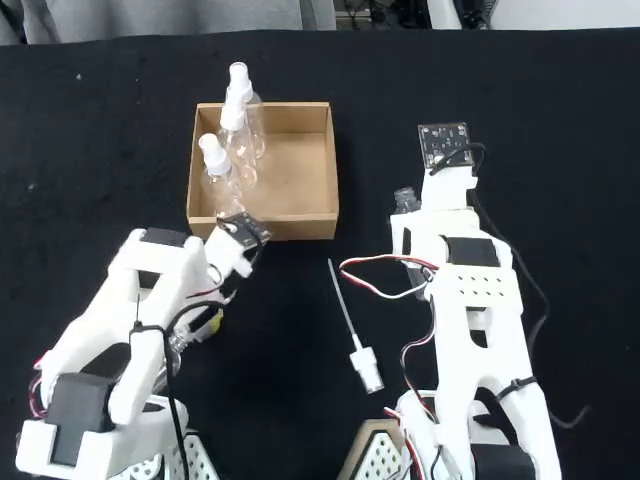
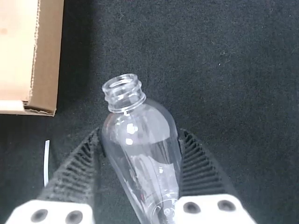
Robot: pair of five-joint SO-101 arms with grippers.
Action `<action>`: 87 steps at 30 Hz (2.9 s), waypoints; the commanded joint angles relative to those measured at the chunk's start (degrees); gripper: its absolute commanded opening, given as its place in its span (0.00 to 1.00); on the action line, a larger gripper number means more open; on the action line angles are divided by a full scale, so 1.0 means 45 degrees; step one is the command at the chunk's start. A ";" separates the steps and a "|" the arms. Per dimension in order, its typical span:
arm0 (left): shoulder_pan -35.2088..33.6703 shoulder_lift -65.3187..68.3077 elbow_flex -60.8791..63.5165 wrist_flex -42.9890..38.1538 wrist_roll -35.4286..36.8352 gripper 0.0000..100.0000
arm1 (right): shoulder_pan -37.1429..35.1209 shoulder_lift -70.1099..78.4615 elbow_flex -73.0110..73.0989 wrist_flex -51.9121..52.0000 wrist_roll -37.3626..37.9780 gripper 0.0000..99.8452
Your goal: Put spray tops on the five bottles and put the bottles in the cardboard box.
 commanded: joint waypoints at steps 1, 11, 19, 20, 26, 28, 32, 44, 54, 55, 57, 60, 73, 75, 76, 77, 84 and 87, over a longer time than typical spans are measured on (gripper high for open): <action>-0.0694 -0.0039 -0.0244 0.0098 -0.1641 0.03 | 0.0215 -0.0615 -0.0068 -0.0352 -0.0078 0.06; -0.2725 -0.0039 -0.1612 0.0000 -0.5470 0.03 | 0.0215 -0.0615 -0.0068 -0.0352 -0.0078 0.06; -0.4073 0.0117 -0.2960 -0.0039 -0.7443 0.03 | 0.0254 -0.0615 -0.0068 -0.0352 -0.0078 0.06; -0.4230 0.0117 -0.3116 -0.0039 -0.7795 0.03 | 0.0254 -0.0615 -0.0068 -0.0352 -0.0078 0.06; -0.4679 0.0137 -0.3389 -0.0938 -0.8772 0.03 | 0.0274 -0.0615 -0.0029 -0.0547 -0.0078 0.06; -0.4718 0.0137 -0.3155 -0.1426 -0.9123 0.03 | 0.0293 -0.0596 0.0147 -0.0821 -0.0078 0.06; -0.4698 0.0137 -0.2452 -0.2325 -0.9612 0.03 | 0.0293 -0.0596 0.0264 -0.1055 -0.0059 0.06; -0.5441 0.0059 -0.3194 -0.2403 -0.7951 0.20 | 0.0293 -0.0596 0.0264 -0.1055 -0.0059 0.06; -0.6515 -0.0039 -0.4171 -0.1426 -0.7482 0.20 | 0.0293 -0.0596 0.0264 -0.1055 -0.0039 0.06; -0.6613 -0.0039 -0.4444 -0.1055 -0.7326 0.20 | 0.0293 -0.0596 0.0264 -0.1055 -0.0039 0.06; -0.6750 -0.0039 -0.4972 -0.0352 -0.7013 0.20 | 0.0293 -0.0596 0.0264 -0.1055 -0.0020 0.06; -0.6789 -0.0039 -0.5558 0.0488 -0.6369 0.20 | 0.0293 -0.0596 0.0264 -0.1055 0.0000 0.06; -0.7258 -0.0039 -0.5636 0.1114 -0.2891 0.20 | 0.0293 -0.0615 0.0264 -0.1055 0.0000 0.06; -0.7492 -0.0039 -0.5636 0.1114 -0.2247 0.20 | 0.0293 -0.0615 0.0264 -0.1055 0.0000 0.06; -0.7648 -0.0039 -0.5636 0.1114 -0.1856 0.20 | 0.0293 -0.0615 0.0264 -0.1055 0.0000 0.06; -0.7785 -0.0039 -0.5636 0.1133 -0.1465 0.20 | 0.0293 -0.0615 0.0264 -0.1055 0.0000 0.06; -0.8234 -0.0039 -0.5773 0.3282 0.1875 0.20 | 0.0313 -0.0615 0.0225 -0.1055 0.0039 0.06; -0.8156 -0.0039 -0.5773 0.3751 0.4591 0.20 | 0.0313 -0.0674 0.0225 -0.1055 0.0039 0.06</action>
